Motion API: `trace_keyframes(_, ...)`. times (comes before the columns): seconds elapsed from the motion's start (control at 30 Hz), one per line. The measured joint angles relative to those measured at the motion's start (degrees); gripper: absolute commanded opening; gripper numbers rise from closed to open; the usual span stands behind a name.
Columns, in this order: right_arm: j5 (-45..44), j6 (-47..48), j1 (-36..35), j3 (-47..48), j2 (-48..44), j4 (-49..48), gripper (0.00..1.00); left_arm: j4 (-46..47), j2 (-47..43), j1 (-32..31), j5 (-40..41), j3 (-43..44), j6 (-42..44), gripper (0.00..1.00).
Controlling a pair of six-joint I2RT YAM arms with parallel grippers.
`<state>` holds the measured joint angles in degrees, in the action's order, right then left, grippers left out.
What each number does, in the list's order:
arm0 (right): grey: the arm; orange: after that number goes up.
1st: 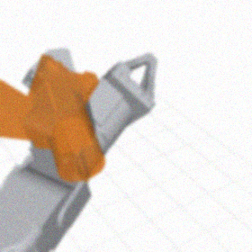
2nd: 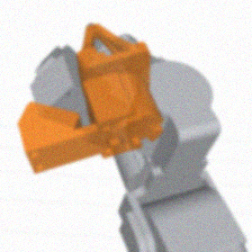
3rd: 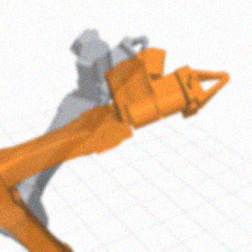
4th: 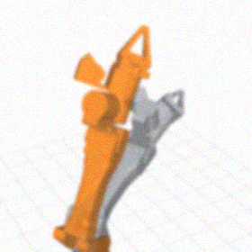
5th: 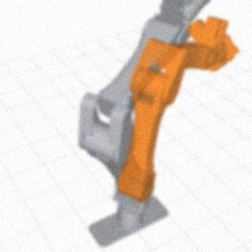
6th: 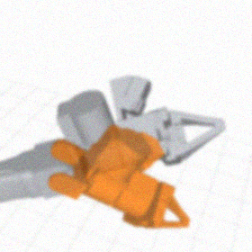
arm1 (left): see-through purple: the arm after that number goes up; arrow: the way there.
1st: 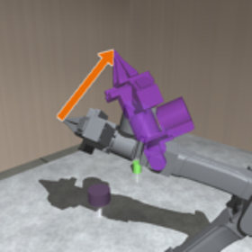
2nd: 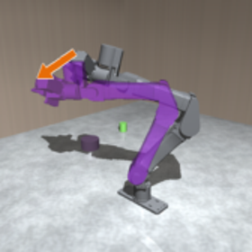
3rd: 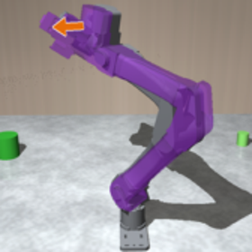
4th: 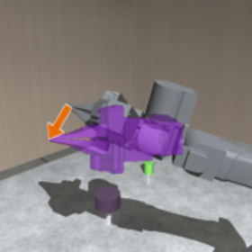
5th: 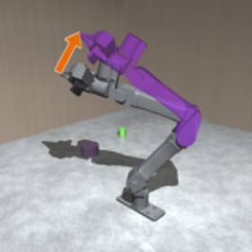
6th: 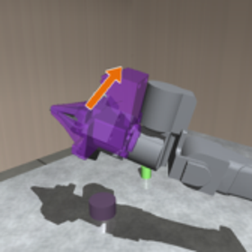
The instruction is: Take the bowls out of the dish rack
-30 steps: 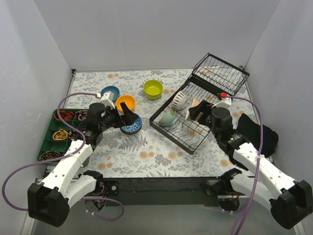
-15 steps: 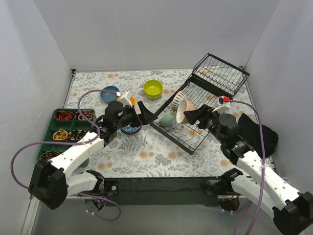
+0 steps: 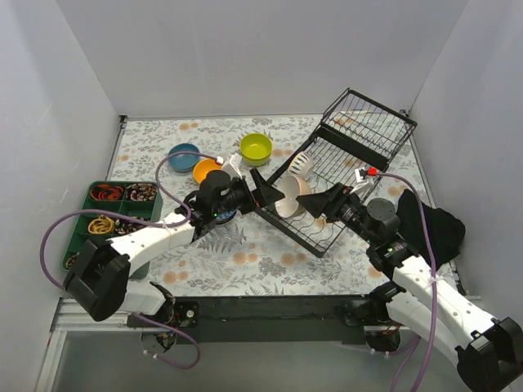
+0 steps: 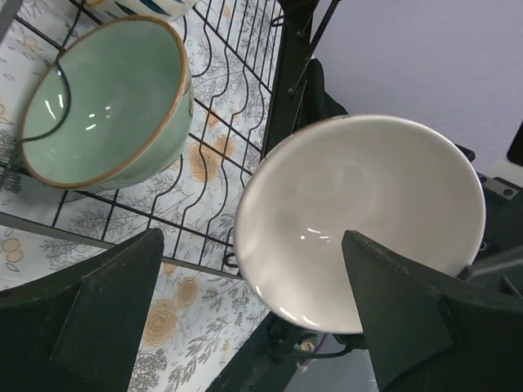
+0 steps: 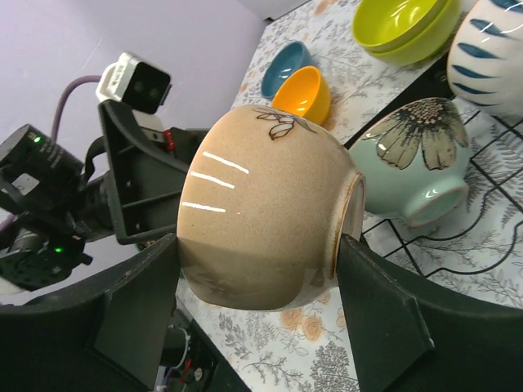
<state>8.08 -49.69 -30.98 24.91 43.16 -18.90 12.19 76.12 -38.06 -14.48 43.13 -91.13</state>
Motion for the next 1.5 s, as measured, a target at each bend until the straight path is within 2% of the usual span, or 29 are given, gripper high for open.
trace_keyframes(0.07,1.18,-0.90,0.00,-0.68,0.00,-1.27,0.01,0.76,1.29,-1.05,0.57,0.33,-0.98,0.84)
trace_keyframes(0.13,2.08,-1.55,0.00,-1.31,-0.04,-2.64,0.01,1.36,2.73,-2.01,1.03,0.61,-1.70,0.73)
trace_keyframes(0.23,2.97,-2.36,-0.02,-1.73,-0.11,-4.00,0.01,1.86,4.13,-3.15,1.73,0.63,-2.80,0.49)
trace_keyframes(0.3,3.32,-2.73,-0.02,-2.32,-0.42,-5.20,0.01,2.05,4.70,-3.76,2.12,0.63,-3.32,0.37)
trace_keyframes(0.33,3.58,-2.84,-0.02,-2.51,-0.59,-5.38,0.01,2.05,4.79,-3.91,2.40,0.63,-3.43,0.25)
trace_keyframes(0.43,3.91,-2.97,-0.02,-3.52,-1.22,-6.14,0.01,2.43,4.66,-4.26,3.32,0.61,-3.50,0.07)
trace_keyframes(0.5,3.96,-3.34,-0.02,-4.35,-1.73,-6.58,0.02,2.32,4.00,-4.39,3.98,0.44,-3.15,0.00)
trace_keyframes(0.53,3.96,-4.13,-0.02,-4.70,-2.05,-7.02,0.05,2.25,3.39,-4.39,3.78,0.13,-2.93,0.00)
trace_keyframes(0.57,4.02,-4.72,0.00,-4.98,-2.40,-7.63,0.15,2.16,2.56,-4.42,3.98,-0.15,-2.67,0.00)
trace_keyframes(0.63,4.17,-5.01,-0.07,-5.25,-3.08,-8.35,0.27,1.16,0.55,-4.74,4.83,-0.52,-1.97,0.00)
trace_keyframes(0.67,4.31,-5.01,-0.31,-5.35,-3.34,-8.83,0.40,0.42,-0.48,-4.85,5.33,-0.57,-1.42,0.00)
trace_keyframes(0.73,4.72,-5.03,-0.63,-5.99,-3.96,-10.08,0.50,-1.46,-2.47,-5.20,6.21,-0.57,-0.11,0.00)
trace_keyframes(0.77,5.05,-4.98,-0.83,-6.34,-4.37,-10.23,0.60,-2.95,-3.58,-5.42,6.97,-0.57,0.68,0.00)
trace_keyframes(0.87,4.66,-3.23,-1.01,-7.30,-5.70,-9.49,0.74,-8.11,-6.80,-5.90,9.75,-0.52,3.37,0.00)
trace_keyframes(0.97,2.05,-0.24,-0.48,-7.48,-7.50,-7.17,0.82,-17.42,-9.99,-5.11,16.04,-0.42,7.23,0.00)
trace_keyframes(1.13,-2.67,5.38,-0.22,-7.26,-10.08,-1.01,0.84,-30.25,-11.50,-4.31,22.47,-0.22,12.07,0.00)
trace_keyframes(1.3,-6.51,9.81,-0.20,-6.58,-10.64,4.96,0.84,-38.01,-11.52,-4.33,21.55,-0.39,14.23,0.00)
trace_keyframes(1.5,-8.11,12.63,-0.20,-6.58,-10.88,7.50,0.84,-40.54,-11.13,-4.44,20.48,-3.21,14.36,0.00)
